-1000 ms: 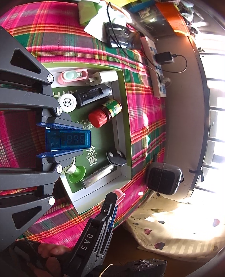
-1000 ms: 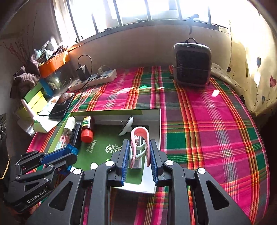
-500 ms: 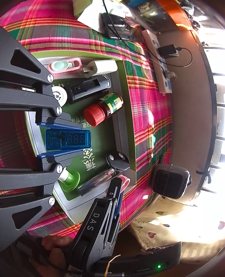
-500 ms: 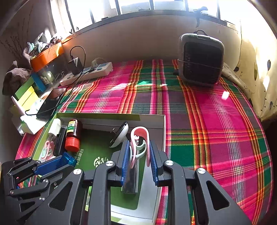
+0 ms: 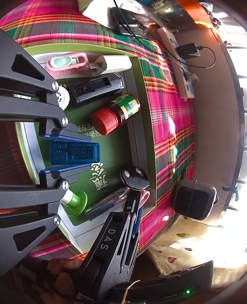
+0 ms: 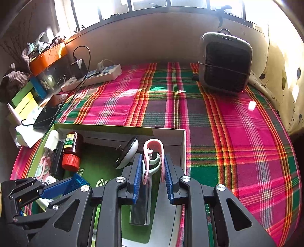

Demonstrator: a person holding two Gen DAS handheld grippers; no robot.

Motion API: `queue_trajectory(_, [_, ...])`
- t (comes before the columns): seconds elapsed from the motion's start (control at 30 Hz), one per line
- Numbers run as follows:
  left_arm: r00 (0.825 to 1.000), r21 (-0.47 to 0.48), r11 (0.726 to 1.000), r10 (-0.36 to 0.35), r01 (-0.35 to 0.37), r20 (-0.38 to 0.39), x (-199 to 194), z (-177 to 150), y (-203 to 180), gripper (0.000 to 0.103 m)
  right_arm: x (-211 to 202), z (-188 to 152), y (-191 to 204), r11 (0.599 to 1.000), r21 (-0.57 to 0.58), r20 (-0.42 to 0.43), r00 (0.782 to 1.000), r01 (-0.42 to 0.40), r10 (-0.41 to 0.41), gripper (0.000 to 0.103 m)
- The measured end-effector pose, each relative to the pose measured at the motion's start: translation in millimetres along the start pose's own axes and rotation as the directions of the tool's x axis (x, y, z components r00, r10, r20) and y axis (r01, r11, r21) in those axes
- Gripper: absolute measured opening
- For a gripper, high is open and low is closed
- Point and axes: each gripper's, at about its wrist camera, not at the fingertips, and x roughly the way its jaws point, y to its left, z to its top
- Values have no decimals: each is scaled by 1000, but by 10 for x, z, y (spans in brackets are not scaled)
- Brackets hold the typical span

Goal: Organize rigid objects
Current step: 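Lower and release the blue tester with the left gripper while the right releases the pink clip in the box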

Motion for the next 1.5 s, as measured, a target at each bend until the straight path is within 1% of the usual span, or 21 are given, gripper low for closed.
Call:
queue_trajectory(0.23, [1000,-3,1000,-7,7,-5,26,7,-1,21,11,3,8,1000,-7,7,1000,9,-9,24])
queue_trajectory(1.0, [1000,-7,1000,-7,7,-6,32,4,4,22,-1,1,-8,1000,5,14,1000,2,-2,24])
queue_trajectory(1.23, [1000,-11,1000,2,-2,-4,6,-4,3,26,-9,-6,-1,1000,12,17,1000,-5,5,28])
queue_trajectory(1.4, [1000,-13,1000,9,-9,6,-50,-5,-10,31,-45,-18,8,1000,15,26,1000,-14,14,32])
queue_trajectory(1.5, [1000,-19,1000,14,-13,13,-95,-15,-17,32,-84,-30,22,1000,15,33,999,-16,16,35])
